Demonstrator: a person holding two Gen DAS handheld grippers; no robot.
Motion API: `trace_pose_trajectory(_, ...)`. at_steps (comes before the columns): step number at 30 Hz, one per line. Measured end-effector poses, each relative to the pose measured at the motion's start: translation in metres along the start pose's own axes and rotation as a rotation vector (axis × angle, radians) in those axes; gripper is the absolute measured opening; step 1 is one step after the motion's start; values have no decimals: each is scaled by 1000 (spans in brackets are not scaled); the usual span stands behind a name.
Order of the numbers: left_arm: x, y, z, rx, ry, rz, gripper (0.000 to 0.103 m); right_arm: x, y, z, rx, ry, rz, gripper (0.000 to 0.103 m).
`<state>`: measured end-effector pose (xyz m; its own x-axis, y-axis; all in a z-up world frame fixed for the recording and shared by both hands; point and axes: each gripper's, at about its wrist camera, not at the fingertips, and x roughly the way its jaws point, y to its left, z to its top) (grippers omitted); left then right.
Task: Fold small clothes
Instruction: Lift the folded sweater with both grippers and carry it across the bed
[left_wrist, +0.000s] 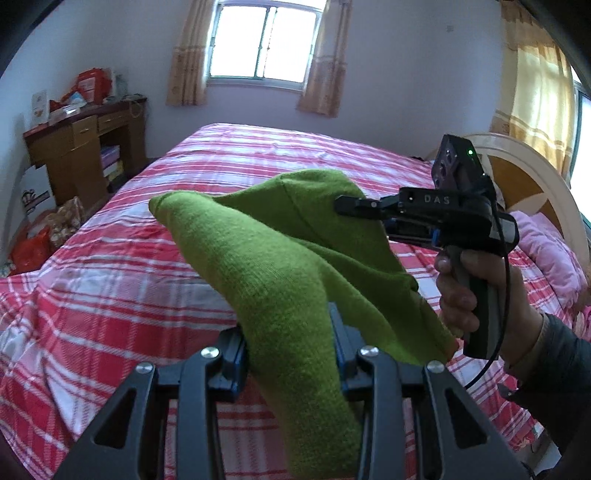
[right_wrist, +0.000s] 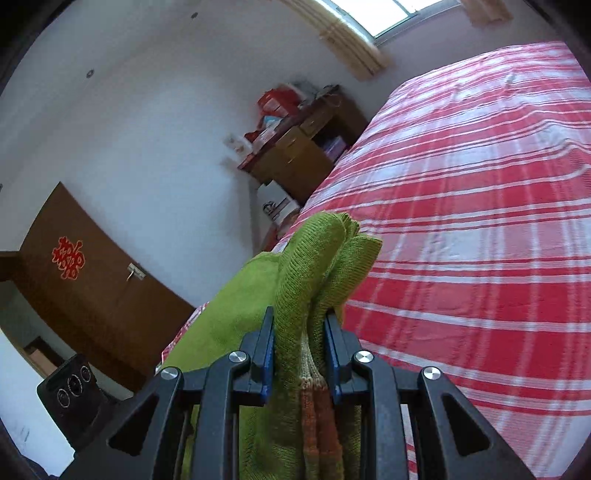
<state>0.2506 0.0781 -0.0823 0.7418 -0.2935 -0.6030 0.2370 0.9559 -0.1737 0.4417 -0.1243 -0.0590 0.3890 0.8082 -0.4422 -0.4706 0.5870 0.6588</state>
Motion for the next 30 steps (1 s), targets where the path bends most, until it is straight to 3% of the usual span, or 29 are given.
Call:
trace_pose_trajectory(18,-23,53,-24,-41,-2,127,37,88,43,-16,-36,121,86,23)
trace_pose_trajectory(30,-16,65,-43,-54,46,161,39,113,36,-23,-15,168,80,23)
